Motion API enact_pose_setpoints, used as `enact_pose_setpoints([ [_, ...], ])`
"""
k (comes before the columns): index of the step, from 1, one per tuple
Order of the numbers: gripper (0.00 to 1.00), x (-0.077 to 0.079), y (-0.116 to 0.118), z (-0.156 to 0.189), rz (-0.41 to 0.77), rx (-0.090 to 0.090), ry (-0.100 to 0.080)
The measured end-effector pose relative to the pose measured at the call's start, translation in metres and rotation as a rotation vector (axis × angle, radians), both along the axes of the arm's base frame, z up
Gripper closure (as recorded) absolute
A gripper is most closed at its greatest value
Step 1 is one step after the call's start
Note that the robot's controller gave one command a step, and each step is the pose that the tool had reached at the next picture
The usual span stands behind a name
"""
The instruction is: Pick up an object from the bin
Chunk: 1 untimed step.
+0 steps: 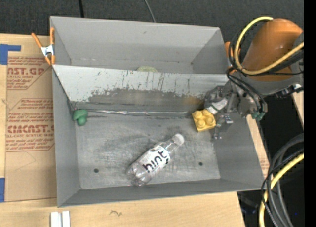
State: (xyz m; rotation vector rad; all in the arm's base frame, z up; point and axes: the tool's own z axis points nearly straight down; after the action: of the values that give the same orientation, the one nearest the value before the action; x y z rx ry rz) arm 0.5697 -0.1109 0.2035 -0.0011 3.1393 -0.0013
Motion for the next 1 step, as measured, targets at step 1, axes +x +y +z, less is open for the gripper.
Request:
enact_pose_setpoints([
  [1, 0.0, -0.0084, 0.0465, -0.0614, 0.08, -0.001, -0.003],
])
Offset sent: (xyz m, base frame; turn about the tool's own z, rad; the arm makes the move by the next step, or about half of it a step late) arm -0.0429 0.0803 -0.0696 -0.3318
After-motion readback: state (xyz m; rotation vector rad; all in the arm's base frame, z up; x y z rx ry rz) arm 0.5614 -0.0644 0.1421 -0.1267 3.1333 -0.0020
